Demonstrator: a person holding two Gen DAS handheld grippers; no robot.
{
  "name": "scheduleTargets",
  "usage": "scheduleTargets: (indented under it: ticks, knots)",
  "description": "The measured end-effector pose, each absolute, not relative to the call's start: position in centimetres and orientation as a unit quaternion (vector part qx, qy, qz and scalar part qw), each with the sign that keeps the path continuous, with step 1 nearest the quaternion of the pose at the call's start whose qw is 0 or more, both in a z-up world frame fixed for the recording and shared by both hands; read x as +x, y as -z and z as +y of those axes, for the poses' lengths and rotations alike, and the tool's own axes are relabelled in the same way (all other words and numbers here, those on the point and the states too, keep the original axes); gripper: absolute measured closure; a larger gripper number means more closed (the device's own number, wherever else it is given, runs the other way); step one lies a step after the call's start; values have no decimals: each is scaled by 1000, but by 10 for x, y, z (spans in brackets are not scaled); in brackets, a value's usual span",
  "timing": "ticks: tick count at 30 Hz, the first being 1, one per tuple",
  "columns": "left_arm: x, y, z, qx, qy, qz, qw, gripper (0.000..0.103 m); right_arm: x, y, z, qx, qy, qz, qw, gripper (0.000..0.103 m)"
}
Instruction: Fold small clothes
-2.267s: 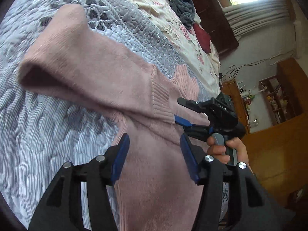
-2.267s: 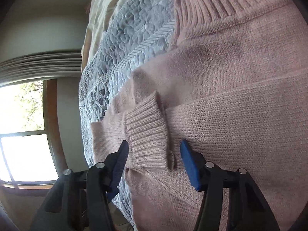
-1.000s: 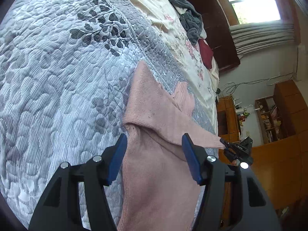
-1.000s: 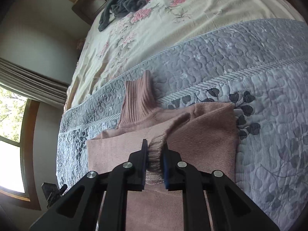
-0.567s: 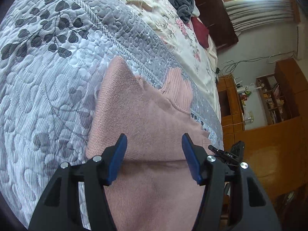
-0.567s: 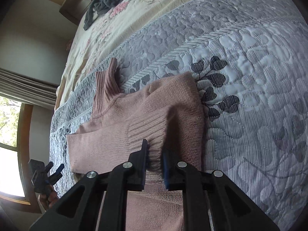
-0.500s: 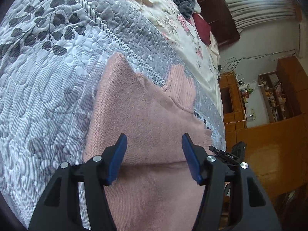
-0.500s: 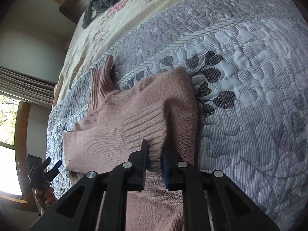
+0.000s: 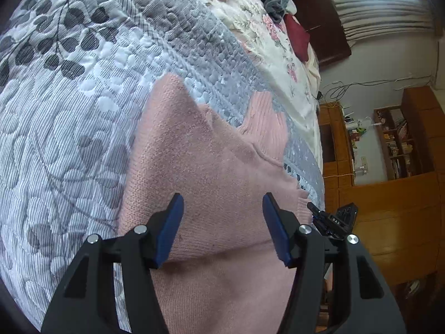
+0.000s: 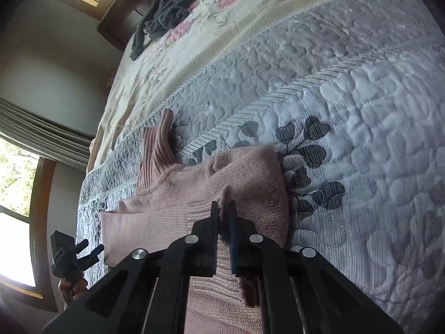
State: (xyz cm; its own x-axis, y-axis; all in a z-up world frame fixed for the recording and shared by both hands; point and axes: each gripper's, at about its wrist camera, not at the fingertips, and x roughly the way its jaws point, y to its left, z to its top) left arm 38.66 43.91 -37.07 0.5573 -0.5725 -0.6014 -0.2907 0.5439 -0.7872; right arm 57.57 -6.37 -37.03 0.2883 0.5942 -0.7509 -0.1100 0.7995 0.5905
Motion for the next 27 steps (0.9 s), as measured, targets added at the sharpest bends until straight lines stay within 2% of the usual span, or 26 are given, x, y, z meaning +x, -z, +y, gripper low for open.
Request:
scheduleTargets:
  ticks: [5,6,11,14,16,17,19,20,22,25,26,27]
  knots:
    - [404,371,447,-481,87,458,743,45,574,395,-69,219,-208,572,763,95]
    - [408,371,448,-482,93,456,743,45,574,392,-69,224,-211,570,762,91]
    - [428,393,450,-458,85,493,734,45,557,358,-72,233,-233,530,781,87]
    - [428,411,455,-462,74,506,724,58,550,368,-66,222,-246,547,768,84]
    - [424,410,460,-474,69,502,720,61,553,390,-66,215,-239,586,744,91]
    - [421,404,460,-475,66,498,723,61,554,392,-70,216,-234,587,744,99]
    - [410,386,456,-479,95,478,730,60,552,383,-77,233,-238,576,746,94]
    - [402,376,451,-475,116,471,734,58,549,375,-79,242,-248,568,747,86]
    - [390,368,438,-460,142,473,738,58,541,365,-76,255,-284,560,736,84]
    - [382,390,422,-416,122,524,733,58,532,380,-62,211,-288,592,723,82]
    - [381,400,420,-410,112,539,728,66,533,391,-62,198,-274,610,717,93]
    - [381,405,421,-414,109,542,723,68,534,397,-63,195,-267,616,715,103]
